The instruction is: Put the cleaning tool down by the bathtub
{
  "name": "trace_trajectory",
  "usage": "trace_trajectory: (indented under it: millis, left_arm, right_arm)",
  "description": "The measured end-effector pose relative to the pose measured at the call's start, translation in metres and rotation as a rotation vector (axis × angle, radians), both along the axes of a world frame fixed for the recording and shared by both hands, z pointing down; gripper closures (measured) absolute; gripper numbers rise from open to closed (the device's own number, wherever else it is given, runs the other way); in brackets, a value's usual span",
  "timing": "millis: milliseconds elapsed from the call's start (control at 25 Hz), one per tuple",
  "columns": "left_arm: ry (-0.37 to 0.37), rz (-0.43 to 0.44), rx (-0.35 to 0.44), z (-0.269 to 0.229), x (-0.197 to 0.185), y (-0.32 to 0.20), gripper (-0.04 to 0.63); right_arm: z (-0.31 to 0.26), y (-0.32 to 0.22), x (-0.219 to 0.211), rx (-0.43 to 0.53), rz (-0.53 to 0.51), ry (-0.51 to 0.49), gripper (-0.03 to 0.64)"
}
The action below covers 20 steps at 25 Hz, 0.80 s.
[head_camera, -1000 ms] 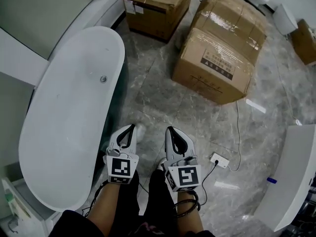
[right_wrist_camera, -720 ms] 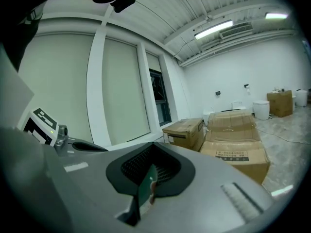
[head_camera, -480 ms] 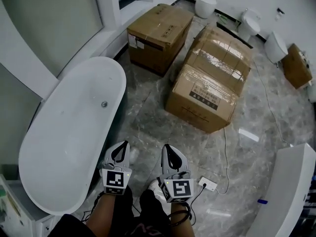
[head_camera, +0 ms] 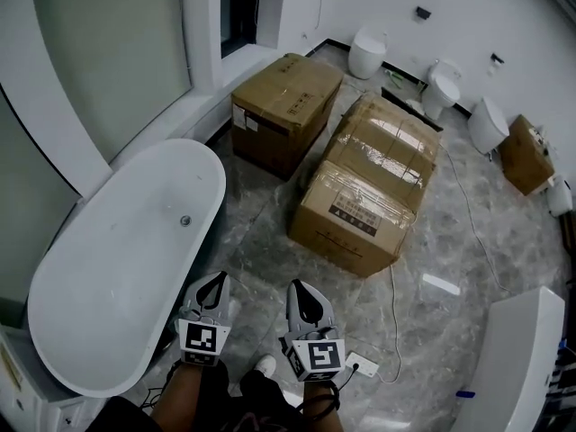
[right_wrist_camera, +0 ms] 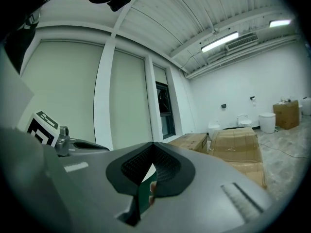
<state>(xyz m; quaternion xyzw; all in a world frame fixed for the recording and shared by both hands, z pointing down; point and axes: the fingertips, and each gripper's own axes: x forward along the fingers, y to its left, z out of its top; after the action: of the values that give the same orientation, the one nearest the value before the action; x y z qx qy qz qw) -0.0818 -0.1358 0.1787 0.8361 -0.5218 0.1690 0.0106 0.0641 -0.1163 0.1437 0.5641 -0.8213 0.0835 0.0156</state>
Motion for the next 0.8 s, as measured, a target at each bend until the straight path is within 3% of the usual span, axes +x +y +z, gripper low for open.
trace_trajectory:
  millis: [80,240,800]
  left_arm:
    - [-0.010,-0.010,-0.002,-0.004,-0.003,0.003,0.595]
    - [0.056,-0.010,0.023,-0.018,0.003,0.010,0.595]
    - [0.025,0.003,0.098,-0.068,-0.001,0.021,0.595]
  right_arm:
    - [-0.006,0.004,0.001,0.011,-0.004,0.010,0.594]
    - [-0.013,0.011,0.004,0.020,-0.004,0.003,0.594]
    - [-0.058,0.023,0.007,0.093,-0.029,0.031,0.595]
